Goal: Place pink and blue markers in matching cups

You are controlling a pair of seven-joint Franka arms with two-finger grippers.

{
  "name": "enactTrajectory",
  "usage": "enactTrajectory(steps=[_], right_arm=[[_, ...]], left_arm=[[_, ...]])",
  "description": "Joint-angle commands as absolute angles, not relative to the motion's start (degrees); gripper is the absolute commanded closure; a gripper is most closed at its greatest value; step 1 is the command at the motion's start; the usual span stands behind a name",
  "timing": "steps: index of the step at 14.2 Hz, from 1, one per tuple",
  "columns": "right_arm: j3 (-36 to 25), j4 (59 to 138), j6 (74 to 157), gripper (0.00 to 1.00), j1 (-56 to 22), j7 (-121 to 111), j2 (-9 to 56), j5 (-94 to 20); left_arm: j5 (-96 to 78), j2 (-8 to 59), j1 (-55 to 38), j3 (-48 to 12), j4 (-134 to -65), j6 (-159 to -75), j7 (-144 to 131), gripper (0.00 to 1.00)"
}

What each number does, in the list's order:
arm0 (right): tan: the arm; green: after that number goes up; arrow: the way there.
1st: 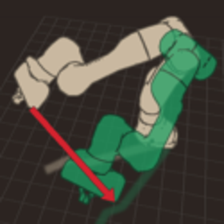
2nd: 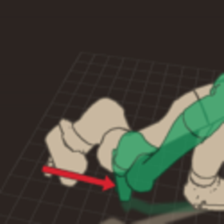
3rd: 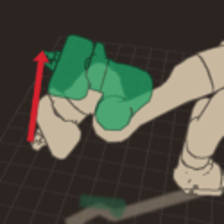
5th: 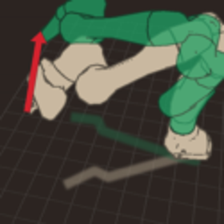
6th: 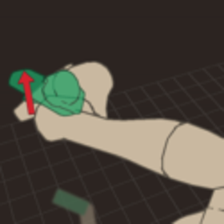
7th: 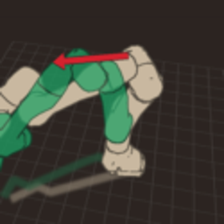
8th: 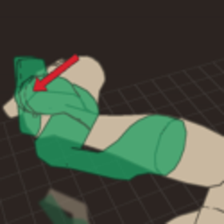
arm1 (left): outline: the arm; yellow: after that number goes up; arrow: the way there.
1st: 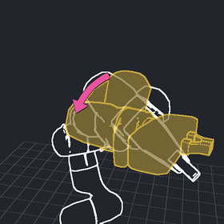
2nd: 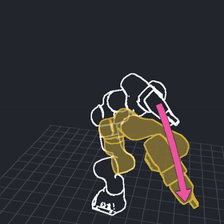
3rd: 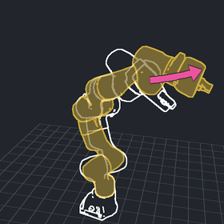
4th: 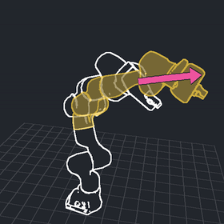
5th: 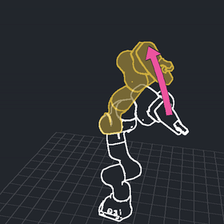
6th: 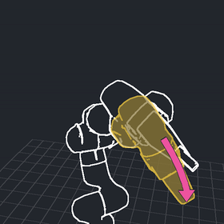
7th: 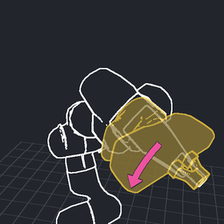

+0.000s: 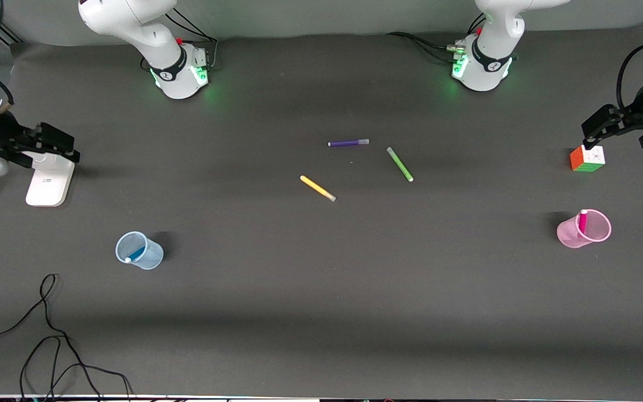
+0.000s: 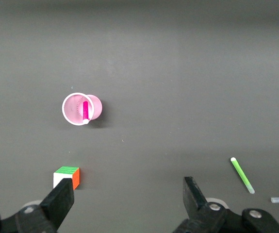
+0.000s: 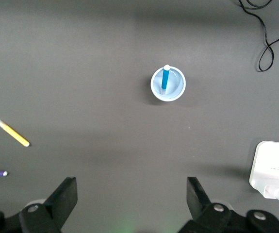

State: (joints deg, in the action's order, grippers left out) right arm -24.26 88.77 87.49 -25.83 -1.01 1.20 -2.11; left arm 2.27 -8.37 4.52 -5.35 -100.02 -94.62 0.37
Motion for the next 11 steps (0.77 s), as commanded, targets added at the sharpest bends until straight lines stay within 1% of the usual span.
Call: enactTrajectory(steps=[1, 2, 3, 4, 5, 7, 11], right_arm=[[-22.8, 89.9, 89.4, 0.00, -23.7, 0.6, 1.6, -3.0], [-17.5, 89.9, 89.4, 0.00, -18.6, 0.6, 1.5, -2.6], [-10.9, 89.9, 89.4, 0.00, -12.3, 0.5, 1.2, -2.4], [-5.7, 89.8, 89.4, 0.00, -7.3, 0.5, 1.0, -2.2], [-2.0, 89.8, 89.4, 0.00, -3.5, 0.5, 0.8, -1.9], [2.1, 89.7, 89.6, 0.00, 1.1, 0.6, 0.9, -1.9], [2.3, 89.6, 90.5, 0.00, 1.2, 0.7, 1.9, -2.1]], left_arm=[[0.7, -9.3, 4.4, -4.0, -101.2, -94.1, 2.5, 0.00], [0.7, -9.3, 4.3, -4.0, -101.2, -94.0, 2.5, 0.00], [0.7, -9.3, 4.3, -4.0, -101.1, -93.4, 2.5, 0.00], [0.8, -9.2, 4.3, -4.0, -101.1, -92.6, 2.5, 0.00], [0.9, -9.2, 4.3, -4.0, -101.1, -92.0, 2.5, 0.00], [1.0, -9.2, 4.4, -4.0, -100.8, -91.3, 2.5, 0.00], [1.1, -9.2, 4.3, -4.0, -100.3, -90.4, 2.5, 0.00]])
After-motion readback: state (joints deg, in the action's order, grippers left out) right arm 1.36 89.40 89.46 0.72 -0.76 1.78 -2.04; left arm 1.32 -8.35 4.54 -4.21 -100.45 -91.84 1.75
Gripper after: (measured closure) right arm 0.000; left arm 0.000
